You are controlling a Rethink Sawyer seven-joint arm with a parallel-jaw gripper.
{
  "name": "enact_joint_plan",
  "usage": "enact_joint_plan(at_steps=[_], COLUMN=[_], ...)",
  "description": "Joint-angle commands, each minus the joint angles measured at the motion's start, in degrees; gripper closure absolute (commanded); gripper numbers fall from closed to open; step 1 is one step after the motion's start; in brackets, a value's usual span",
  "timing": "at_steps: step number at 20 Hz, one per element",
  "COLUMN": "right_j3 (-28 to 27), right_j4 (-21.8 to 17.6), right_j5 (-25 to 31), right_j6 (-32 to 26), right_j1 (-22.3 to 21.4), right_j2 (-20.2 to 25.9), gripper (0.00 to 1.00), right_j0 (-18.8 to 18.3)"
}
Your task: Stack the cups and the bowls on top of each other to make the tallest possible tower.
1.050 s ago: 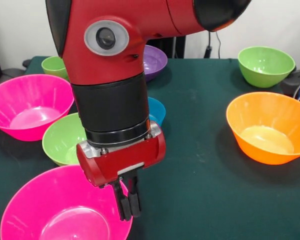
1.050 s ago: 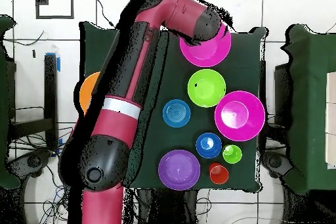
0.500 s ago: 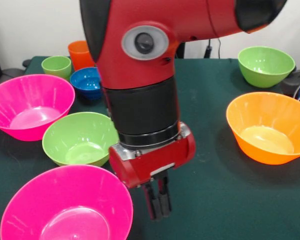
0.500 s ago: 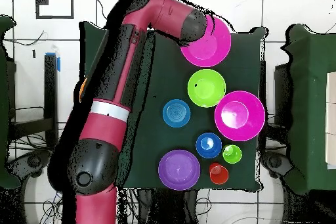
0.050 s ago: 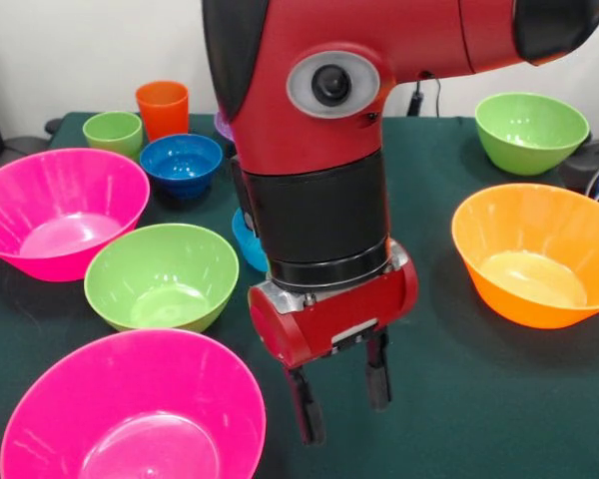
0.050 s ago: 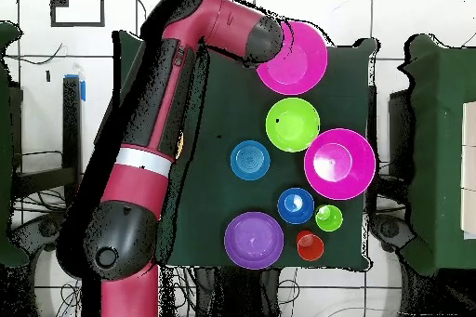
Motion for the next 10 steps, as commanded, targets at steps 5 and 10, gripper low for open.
enact_joint_plan(at_steps=[5,10], right_j3=[3.1,3.9], right_j4=[1.7,1.0], right_j5=[0.1,0.5], right_j6=[-5.6,-5.7], right_j1=[1.2,2.3], right_j2=[4.9,4.4], gripper=[0.0,0.0], right_j0=[-1.6,-2.0])
